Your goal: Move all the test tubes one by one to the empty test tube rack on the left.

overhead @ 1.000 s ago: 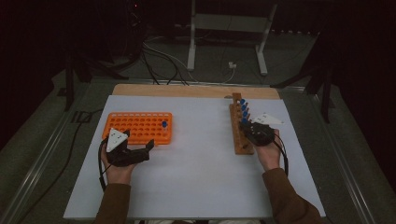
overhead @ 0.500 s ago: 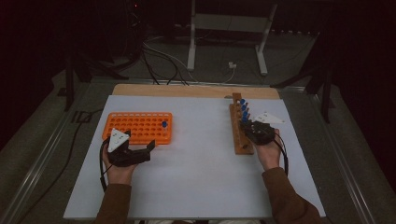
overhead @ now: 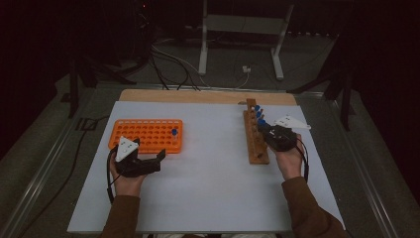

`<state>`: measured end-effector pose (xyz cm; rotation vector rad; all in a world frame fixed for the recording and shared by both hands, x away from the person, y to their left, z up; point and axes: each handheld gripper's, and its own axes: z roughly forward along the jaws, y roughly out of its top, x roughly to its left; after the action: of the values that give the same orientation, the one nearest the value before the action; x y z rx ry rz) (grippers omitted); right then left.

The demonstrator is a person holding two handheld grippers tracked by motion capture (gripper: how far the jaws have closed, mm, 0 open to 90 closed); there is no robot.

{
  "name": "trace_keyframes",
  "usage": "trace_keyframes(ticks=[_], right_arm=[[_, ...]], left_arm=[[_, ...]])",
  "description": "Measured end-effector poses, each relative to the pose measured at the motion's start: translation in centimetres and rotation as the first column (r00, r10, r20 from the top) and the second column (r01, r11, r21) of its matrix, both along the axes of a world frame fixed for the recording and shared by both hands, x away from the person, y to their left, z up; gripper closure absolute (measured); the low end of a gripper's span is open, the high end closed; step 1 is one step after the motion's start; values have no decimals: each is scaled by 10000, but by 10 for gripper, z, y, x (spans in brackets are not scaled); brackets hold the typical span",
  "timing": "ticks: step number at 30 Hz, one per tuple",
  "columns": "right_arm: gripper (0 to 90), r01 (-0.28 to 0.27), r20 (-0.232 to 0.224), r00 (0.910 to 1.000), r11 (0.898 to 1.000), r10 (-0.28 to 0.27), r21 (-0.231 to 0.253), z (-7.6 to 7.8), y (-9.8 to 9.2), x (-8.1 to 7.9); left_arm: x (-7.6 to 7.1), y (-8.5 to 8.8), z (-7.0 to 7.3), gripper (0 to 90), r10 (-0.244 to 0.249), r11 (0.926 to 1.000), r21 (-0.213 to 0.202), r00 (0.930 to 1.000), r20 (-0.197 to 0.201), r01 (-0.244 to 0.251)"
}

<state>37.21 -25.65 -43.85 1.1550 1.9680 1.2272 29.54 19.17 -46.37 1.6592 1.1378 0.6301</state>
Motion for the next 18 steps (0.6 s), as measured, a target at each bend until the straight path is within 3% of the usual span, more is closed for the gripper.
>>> trace_keyframes(ticks=[6, 12, 18], right_arm=[[774, -19, 57, 10000, 9995, 17, 309, 11, -5, -2], [774, -105, 232, 9997, 9994, 97, 331, 24, -6, -4], [774, -373, 379, 9986, 9983, 357, 441, 35, -3, -7]], left_arm=[[1, -3, 3, 7, -95, 10000, 3, 9999, -57, 95], [4, -7, 7, 7, -250, 9996, 149, 9995, -203, 253], [6, -10, 13, 8, -434, 9991, 22, 9989, -167, 434]])
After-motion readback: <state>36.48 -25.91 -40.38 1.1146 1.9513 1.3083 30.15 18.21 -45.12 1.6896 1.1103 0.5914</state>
